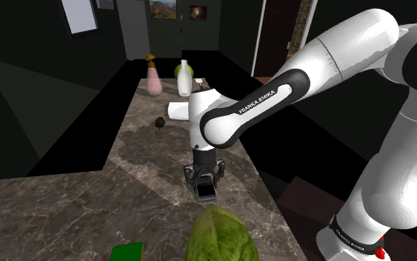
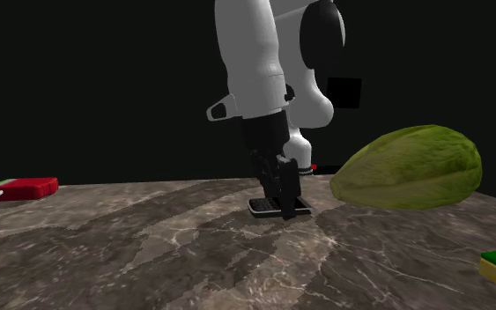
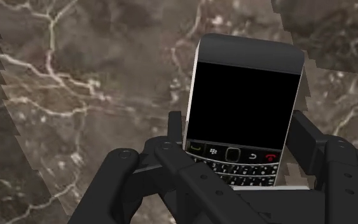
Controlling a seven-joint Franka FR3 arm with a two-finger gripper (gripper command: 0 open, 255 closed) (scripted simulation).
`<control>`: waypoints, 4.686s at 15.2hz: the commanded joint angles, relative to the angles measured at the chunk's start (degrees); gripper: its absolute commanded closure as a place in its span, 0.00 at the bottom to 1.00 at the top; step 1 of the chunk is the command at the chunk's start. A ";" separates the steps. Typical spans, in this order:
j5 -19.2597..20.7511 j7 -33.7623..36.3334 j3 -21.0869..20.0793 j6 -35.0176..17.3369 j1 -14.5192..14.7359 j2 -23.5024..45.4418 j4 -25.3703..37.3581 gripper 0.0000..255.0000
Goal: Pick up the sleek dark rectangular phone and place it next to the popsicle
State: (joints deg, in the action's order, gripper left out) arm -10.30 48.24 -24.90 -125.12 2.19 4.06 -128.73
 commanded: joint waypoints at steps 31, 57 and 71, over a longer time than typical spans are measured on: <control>0.97 -7.86 5.36 16.68 -5.25 -4.51 10.96 1.00; 10.28 -30.32 17.44 33.02 -18.54 28.43 57.31 1.00; 10.47 -30.65 17.62 23.38 -18.64 30.37 49.60 1.00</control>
State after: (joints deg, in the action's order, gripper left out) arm 0.13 17.55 -7.30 -101.06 -16.49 34.15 -78.68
